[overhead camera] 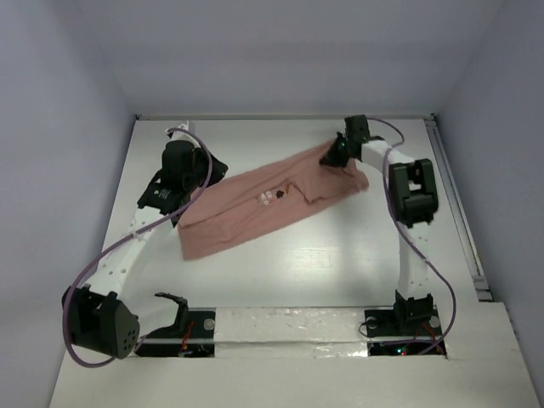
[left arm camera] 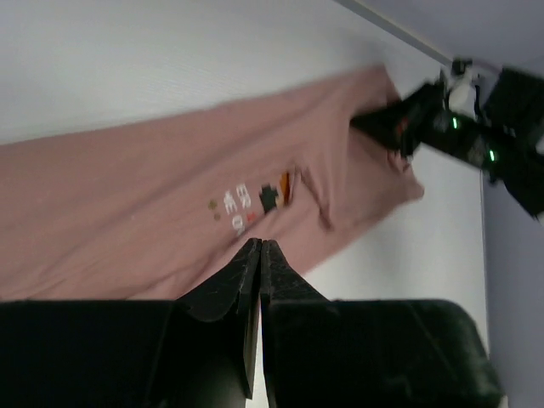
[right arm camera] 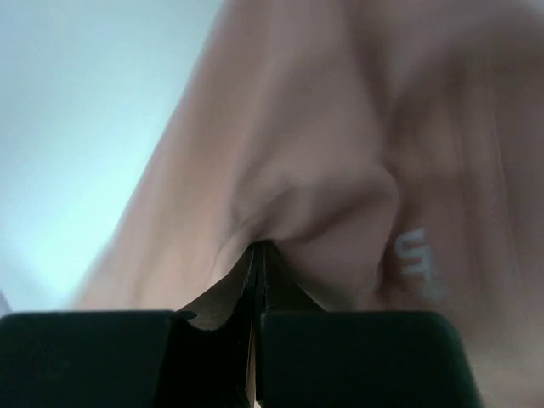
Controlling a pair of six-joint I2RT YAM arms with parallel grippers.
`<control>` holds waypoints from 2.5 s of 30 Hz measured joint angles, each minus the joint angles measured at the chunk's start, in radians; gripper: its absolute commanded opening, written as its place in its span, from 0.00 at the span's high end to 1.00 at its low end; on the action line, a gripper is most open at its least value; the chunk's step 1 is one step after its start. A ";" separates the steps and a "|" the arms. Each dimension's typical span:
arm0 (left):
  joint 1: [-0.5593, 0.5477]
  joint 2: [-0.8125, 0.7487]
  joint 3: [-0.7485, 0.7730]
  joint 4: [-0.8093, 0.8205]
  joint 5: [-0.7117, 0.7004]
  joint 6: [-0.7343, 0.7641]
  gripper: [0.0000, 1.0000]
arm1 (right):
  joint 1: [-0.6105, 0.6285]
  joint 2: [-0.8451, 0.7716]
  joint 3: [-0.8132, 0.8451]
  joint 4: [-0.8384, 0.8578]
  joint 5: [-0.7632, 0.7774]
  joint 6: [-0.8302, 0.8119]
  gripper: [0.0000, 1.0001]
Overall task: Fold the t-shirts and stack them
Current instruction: Fold the tshirt
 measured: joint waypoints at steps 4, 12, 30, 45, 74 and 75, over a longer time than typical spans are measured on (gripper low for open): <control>-0.008 -0.062 0.021 -0.102 -0.058 0.015 0.83 | 0.035 0.440 0.697 -0.040 -0.076 0.061 0.45; -0.008 -0.063 0.150 -0.165 -0.109 0.057 0.64 | 0.090 0.040 0.275 0.083 -0.180 0.083 0.47; -0.006 -0.019 0.279 -0.169 -0.047 0.076 1.00 | 0.552 -0.437 -0.760 0.443 0.013 0.317 0.45; -0.006 -0.041 0.227 -0.190 0.007 0.076 0.99 | 0.555 -0.240 -0.651 0.627 0.101 0.544 1.00; -0.144 0.079 -0.321 -0.357 0.195 0.154 0.53 | 0.486 -1.369 -1.231 -0.202 0.010 0.351 0.38; -0.144 0.090 -0.329 -0.361 0.208 0.161 0.53 | 0.539 -1.355 -1.234 -0.199 0.004 0.379 0.38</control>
